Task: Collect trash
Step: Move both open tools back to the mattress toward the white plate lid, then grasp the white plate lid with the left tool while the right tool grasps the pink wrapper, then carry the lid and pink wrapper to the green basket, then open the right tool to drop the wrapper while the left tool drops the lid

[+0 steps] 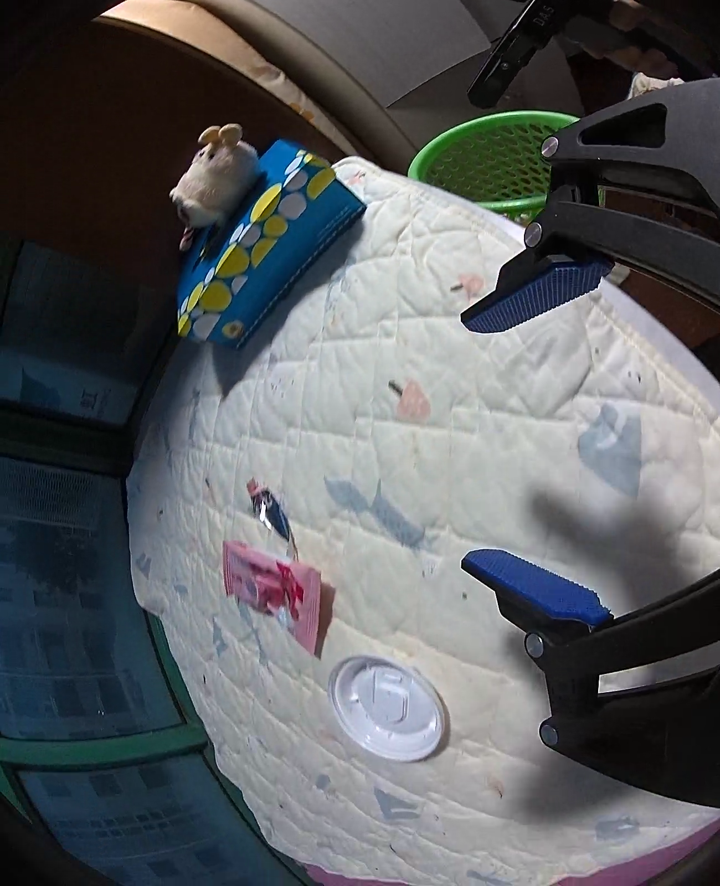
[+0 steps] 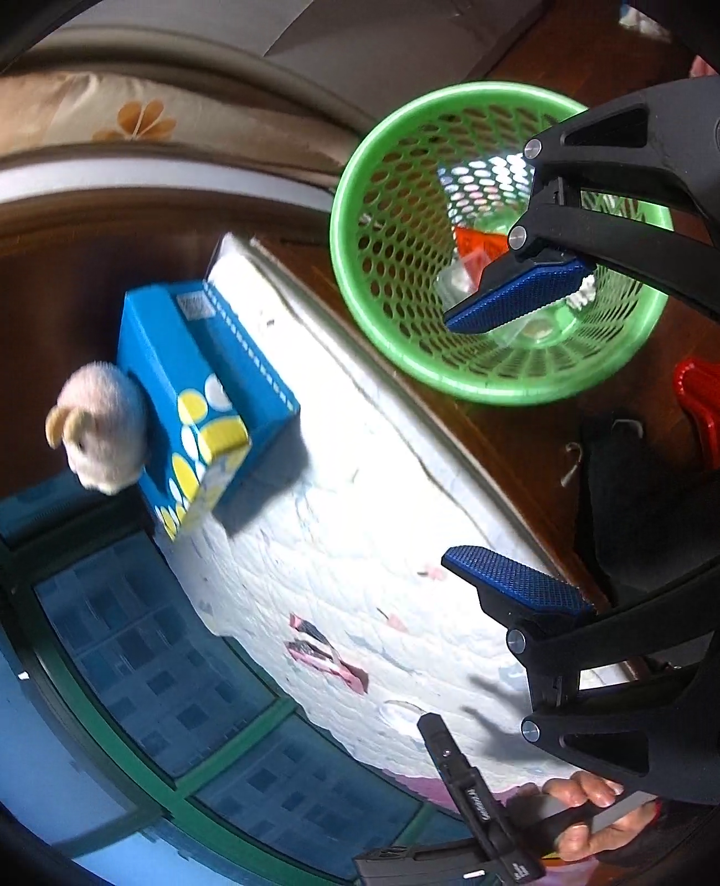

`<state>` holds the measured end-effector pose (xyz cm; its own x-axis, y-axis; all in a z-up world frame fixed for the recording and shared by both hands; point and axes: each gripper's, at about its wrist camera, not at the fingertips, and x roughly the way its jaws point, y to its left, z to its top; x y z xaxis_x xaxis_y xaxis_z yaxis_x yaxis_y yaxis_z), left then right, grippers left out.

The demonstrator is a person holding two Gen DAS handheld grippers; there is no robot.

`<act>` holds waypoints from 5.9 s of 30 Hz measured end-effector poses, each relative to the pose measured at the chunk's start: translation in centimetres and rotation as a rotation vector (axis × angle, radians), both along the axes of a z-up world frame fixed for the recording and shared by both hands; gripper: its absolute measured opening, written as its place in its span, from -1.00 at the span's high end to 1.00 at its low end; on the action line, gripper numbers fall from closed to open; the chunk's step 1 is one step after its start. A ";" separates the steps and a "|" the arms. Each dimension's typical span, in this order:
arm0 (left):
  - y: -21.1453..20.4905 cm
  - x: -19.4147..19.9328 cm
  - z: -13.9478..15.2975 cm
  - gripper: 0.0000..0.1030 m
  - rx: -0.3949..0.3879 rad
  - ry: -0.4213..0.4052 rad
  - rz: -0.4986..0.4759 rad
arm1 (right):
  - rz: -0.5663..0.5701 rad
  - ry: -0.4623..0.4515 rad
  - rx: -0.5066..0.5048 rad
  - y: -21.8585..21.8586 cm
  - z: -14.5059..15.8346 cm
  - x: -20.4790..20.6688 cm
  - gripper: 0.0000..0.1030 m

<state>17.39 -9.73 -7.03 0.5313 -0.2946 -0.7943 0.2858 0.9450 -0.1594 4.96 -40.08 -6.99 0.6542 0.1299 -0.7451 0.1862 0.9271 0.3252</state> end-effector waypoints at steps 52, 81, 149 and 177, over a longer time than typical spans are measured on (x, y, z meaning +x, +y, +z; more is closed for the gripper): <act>12.9 11.7 -6.6 -0.74 0.110 0.034 -0.040 | 0.317 0.079 -0.071 18.0 -0.6 12.9 -0.55; 19.7 7.9 -3.0 -0.72 0.012 -0.004 0.066 | 0.276 0.204 0.137 23.3 -5.0 29.6 -0.53; -5.3 -6.0 1.6 -0.72 -0.047 -0.032 -0.299 | -0.172 0.120 -0.072 -4.9 -2.8 -2.6 0.70; -19.5 -9.0 -0.3 -0.73 0.003 0.014 -0.522 | -0.320 0.064 -0.056 -10.4 -1.7 -9.8 -0.28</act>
